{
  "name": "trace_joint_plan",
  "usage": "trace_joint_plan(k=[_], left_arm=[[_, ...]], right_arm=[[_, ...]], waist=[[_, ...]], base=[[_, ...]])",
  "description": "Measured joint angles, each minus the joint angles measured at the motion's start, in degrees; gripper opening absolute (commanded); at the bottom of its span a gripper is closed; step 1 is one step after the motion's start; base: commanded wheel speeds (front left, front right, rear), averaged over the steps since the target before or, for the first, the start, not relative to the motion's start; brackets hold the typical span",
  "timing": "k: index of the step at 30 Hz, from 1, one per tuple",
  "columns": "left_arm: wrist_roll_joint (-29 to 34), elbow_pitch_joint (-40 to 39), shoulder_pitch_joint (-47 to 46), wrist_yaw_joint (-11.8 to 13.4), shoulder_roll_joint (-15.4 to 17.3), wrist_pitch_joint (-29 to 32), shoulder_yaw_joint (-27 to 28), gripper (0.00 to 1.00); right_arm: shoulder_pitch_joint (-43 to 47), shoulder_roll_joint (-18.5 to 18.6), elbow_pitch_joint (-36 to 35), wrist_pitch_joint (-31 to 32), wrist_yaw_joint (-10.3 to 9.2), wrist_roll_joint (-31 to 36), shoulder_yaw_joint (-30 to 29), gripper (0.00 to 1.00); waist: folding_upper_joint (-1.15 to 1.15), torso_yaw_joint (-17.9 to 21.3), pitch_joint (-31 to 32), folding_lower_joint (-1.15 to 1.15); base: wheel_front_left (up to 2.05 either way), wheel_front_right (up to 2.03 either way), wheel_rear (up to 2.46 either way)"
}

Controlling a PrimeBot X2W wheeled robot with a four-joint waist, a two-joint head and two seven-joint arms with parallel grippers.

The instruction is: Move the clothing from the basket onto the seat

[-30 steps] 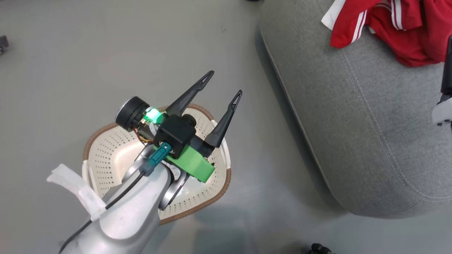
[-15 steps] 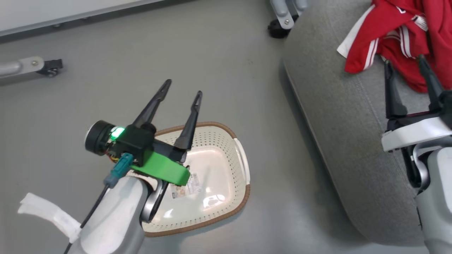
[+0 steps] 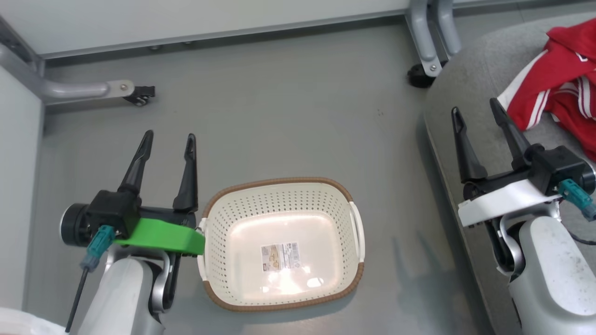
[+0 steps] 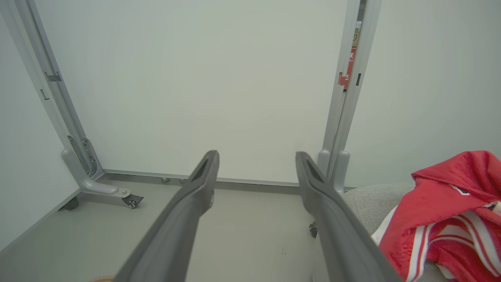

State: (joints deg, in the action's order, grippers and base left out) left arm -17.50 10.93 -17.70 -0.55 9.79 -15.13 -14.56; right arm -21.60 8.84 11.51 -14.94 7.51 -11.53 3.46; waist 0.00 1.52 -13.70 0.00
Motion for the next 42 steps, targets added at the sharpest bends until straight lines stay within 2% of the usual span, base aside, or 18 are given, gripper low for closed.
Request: trace_joint_plan(k=[15, 29, 42], left_arm=[[3.1, 0.6, 8.1, -1.8, -3.4, 0.0, 8.1, 1.0], [4.9, 0.8, 12.7, -3.0, -5.4, 0.0, 10.2, 1.0], [5.5, 0.7, 13.3, -4.0, -6.0, 0.0, 10.5, 1.0]], right_arm=[[9.8, -3.2, -3.7, 0.0, 0.0, 1.0, -3.1, 1.0], [17.7, -5.1, -6.4, 0.0, 0.0, 2.1, -4.5, 1.0], [20.6, -6.0, -6.6, 0.0, 0.0, 2.6, -4.5, 1.0]], waist=[[0.0, -5.0, 7.0, 0.0], [0.0, -6.0, 12.7, 0.0], [0.0, -5.9, 14.0, 0.0]], base=[[0.0, 0.0, 0.0], [0.0, 0.0, 0.0], [0.0, 0.0, 0.0]])
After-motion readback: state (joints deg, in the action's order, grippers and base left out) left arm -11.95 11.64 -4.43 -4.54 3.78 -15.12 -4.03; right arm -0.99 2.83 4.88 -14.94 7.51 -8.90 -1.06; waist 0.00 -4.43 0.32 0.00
